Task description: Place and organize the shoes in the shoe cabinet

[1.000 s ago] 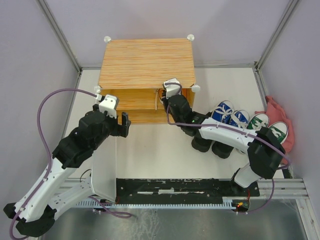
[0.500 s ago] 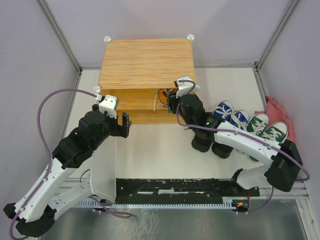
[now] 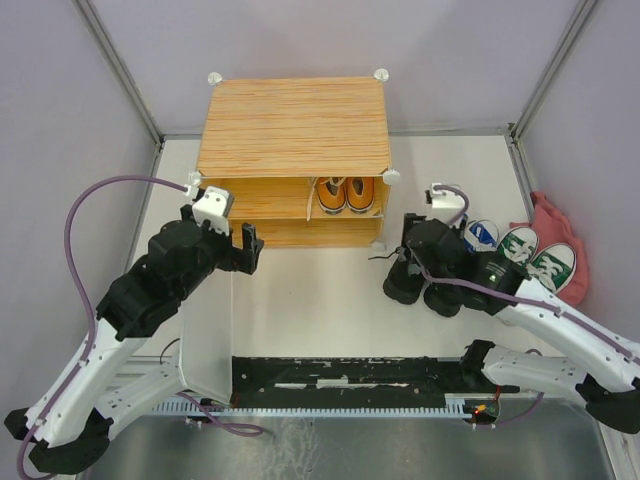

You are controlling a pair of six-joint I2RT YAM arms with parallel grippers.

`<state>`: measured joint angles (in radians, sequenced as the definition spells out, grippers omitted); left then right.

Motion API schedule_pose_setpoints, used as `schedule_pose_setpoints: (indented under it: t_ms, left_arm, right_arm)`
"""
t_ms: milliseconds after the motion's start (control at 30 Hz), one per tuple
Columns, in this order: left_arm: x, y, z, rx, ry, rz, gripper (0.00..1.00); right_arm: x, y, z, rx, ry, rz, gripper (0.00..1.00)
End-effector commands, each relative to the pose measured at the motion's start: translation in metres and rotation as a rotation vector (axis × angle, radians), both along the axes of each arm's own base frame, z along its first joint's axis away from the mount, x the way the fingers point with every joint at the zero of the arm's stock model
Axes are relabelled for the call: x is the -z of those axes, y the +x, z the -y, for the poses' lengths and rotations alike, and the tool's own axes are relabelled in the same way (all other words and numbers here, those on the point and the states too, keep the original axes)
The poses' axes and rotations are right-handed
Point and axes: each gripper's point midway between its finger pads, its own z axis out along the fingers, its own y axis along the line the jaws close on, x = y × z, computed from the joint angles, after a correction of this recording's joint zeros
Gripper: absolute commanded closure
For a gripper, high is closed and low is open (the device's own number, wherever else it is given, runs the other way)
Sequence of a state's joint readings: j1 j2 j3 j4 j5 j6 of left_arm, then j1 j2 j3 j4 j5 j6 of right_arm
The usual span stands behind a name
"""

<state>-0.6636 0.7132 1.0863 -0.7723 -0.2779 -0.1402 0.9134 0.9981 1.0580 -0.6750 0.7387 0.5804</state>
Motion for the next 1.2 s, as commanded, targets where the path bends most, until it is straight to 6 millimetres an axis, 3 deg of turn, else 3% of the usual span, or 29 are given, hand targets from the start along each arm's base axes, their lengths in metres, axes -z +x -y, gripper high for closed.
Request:
schedule_pose_setpoints:
  t_ms: [0,133,233,467,733,933,1167]
  left_arm:
    - [-0.034,-0.001,-0.005,-0.007,-0.043,0.081,0.01]
    - [-0.039,-0.002,0.002,0.024,-0.059,0.09,0.01]
    - [-0.041,-0.001,0.005,0.037,-0.069,0.096,0.01]
    - [-0.041,0.004,0.011,0.051,-0.059,0.104,0.01]
    - [-0.045,0.009,0.017,0.069,-0.06,0.108,0.01]
    - [-0.044,0.009,0.016,0.064,-0.051,0.11,0.01]
    - [-0.044,0.01,0.017,0.069,-0.044,0.101,0.01]
  right_arm:
    - [0.018,-0.039,0.086,0.282,-0.124,-0.101,0.21]
    - [0.038,-0.05,0.094,0.302,-0.143,-0.202,0.06]
    - [0.046,-0.052,0.099,0.336,-0.139,-0.242,0.03]
    - [0.045,-0.051,0.111,0.393,0.027,-0.21,0.07]
    - [0.074,-0.031,0.086,0.349,0.18,-0.298,0.13]
    - [0.062,-0.023,0.109,0.463,0.223,-0.161,0.22]
    - [0.089,-0.018,0.108,0.476,0.203,-0.228,0.23]
